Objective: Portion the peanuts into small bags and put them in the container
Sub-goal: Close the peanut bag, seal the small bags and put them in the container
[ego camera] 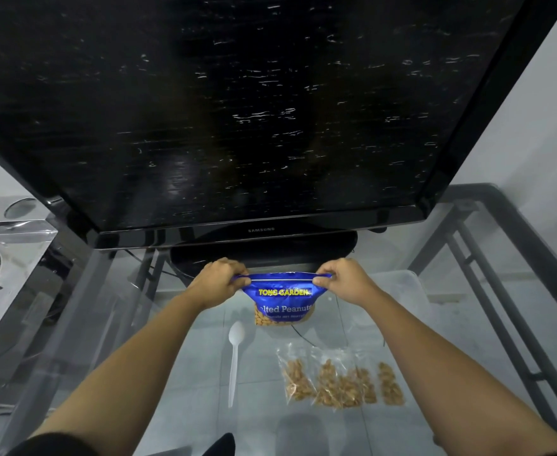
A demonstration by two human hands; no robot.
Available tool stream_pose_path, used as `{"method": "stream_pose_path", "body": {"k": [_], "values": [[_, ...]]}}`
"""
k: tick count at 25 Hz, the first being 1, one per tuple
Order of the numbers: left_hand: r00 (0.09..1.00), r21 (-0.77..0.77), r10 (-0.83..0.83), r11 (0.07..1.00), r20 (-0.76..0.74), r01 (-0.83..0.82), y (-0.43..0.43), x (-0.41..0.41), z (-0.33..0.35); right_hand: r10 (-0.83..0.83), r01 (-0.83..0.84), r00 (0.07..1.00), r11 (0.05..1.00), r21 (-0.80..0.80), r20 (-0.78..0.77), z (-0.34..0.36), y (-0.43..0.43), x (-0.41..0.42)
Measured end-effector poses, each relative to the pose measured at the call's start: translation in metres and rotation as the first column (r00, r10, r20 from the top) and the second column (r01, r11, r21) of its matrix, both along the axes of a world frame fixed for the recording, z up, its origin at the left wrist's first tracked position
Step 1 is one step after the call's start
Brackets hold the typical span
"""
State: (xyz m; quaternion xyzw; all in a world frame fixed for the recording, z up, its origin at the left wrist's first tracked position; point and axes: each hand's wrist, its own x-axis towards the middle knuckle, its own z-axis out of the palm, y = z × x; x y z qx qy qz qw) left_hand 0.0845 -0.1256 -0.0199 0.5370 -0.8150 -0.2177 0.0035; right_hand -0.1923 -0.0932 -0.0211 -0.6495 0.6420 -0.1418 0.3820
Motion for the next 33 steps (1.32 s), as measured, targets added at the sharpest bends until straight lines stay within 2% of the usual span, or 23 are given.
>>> {"method": "stream_pose_path", "body": {"k": [6, 8, 9, 11, 13, 15, 17, 19, 22, 26, 29, 33], "values": [[0.987, 0.007, 0.046, 0.999, -0.155, -0.045, 0.007, 0.002, -0.001, 0.036, -0.036, 0.999, 0.999, -0.018, -0.004, -0.001, 0.002, 0.001], [0.981, -0.065, 0.06, 0.995, -0.182, -0.073, 0.015, 0.004, 0.002, 0.061, -0.062, 0.998, 0.997, -0.049, -0.035, 0.0, 0.006, -0.001], [0.966, -0.139, 0.097, 0.981, -0.24, -0.133, 0.024, 0.004, 0.004, 0.053, -0.059, 0.997, 0.992, -0.113, -0.058, 0.0, 0.012, -0.002], [0.899, -0.296, 0.107, 0.922, -0.425, -0.25, 0.051, 0.0, 0.006, -0.071, 0.056, 0.997, 0.934, -0.353, -0.031, -0.004, 0.033, -0.002], [0.875, -0.318, 0.045, 0.922, -0.483, -0.223, 0.087, -0.009, -0.007, -0.17, 0.171, 0.984, 0.837, -0.52, 0.049, -0.013, 0.065, 0.0], [0.885, -0.2, 0.053, 0.966, -0.462, -0.162, 0.12, -0.018, -0.032, -0.115, 0.132, 0.991, 0.867, -0.48, 0.065, -0.028, 0.097, 0.008], [0.911, -0.058, 0.123, 0.986, -0.393, -0.158, 0.141, -0.028, -0.057, -0.018, 0.022, 1.0, 0.938, -0.346, 0.017, -0.05, 0.115, 0.015], [0.924, 0.068, 0.236, 0.972, -0.301, -0.226, 0.15, -0.04, -0.076, 0.046, -0.056, 0.998, 0.972, -0.227, -0.048, -0.068, 0.12, 0.021], [0.855, 0.191, 0.446, 0.893, -0.265, -0.407, 0.149, -0.058, -0.086, 0.093, -0.108, 0.989, 0.987, -0.123, -0.118, -0.077, 0.111, 0.034], [0.81, 0.198, 0.527, 0.849, -0.255, -0.49, 0.143, -0.072, -0.1, 0.141, -0.15, 0.972, 0.988, -0.037, -0.187, -0.082, 0.089, 0.043], [0.814, 0.201, 0.535, 0.843, -0.225, -0.498, 0.142, -0.078, -0.107, 0.209, -0.221, 0.947, 0.975, -0.022, -0.243, -0.09, 0.084, 0.045], [0.754, 0.188, 0.572, 0.82, -0.324, -0.541, 0.145, -0.081, -0.107, 0.18, -0.197, 0.968, 0.977, -0.083, -0.177, -0.089, 0.092, 0.05]]}}
